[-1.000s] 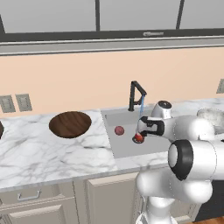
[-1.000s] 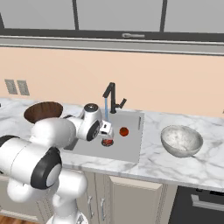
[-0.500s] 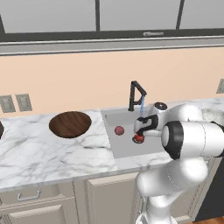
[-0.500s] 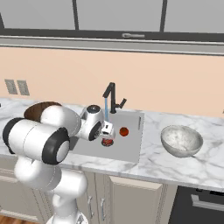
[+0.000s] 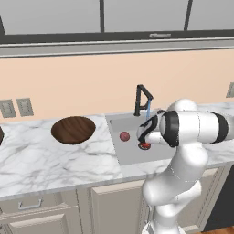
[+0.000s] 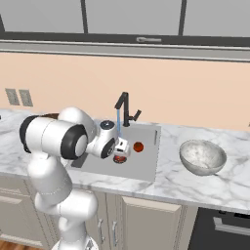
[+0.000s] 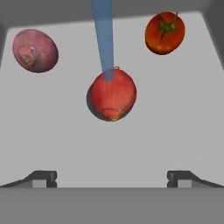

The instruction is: Pick the onions from the sink and place them in one bowl. Place the tomato in the other bowl. Then turn off the sink faucet.

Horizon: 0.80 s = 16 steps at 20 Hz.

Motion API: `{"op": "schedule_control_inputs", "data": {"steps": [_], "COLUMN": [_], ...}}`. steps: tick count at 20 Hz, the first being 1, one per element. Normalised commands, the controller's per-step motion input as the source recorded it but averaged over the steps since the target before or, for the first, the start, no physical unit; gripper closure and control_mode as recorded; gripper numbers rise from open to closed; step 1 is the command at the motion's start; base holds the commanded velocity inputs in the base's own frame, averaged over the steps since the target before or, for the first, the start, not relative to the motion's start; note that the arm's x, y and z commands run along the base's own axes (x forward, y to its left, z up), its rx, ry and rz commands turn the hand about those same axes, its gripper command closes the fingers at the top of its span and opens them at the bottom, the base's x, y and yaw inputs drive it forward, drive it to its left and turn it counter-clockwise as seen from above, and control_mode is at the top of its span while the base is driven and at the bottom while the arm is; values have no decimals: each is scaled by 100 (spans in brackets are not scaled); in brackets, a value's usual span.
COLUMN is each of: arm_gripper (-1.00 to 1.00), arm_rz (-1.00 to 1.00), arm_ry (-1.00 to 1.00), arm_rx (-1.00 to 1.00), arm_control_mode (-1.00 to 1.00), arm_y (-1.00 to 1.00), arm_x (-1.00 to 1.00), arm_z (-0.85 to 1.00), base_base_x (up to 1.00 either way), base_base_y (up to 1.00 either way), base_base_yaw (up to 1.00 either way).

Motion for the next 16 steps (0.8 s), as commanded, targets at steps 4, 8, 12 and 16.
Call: {"op": "schedule_control_inputs", "data": {"steps": [4, 8, 12, 16], "arm_gripper": [-100, -100, -100, -100], "arm_rz": [-2, -2, -1, 0], "arm_ry": [0, 0, 0, 0], "arm_rx": [0, 0, 1, 2], "arm_control_mode": [-100, -100, -100, -100], "arm_y": [-2, -6, -6, -8], "arm_x": [28, 30, 33, 32], "arm_z": [-30, -25, -18, -15], "base_base_x": [0, 0, 0, 0], "base_base_y": [0, 0, 0, 0], "base_base_yaw": [0, 0, 0, 0]}}
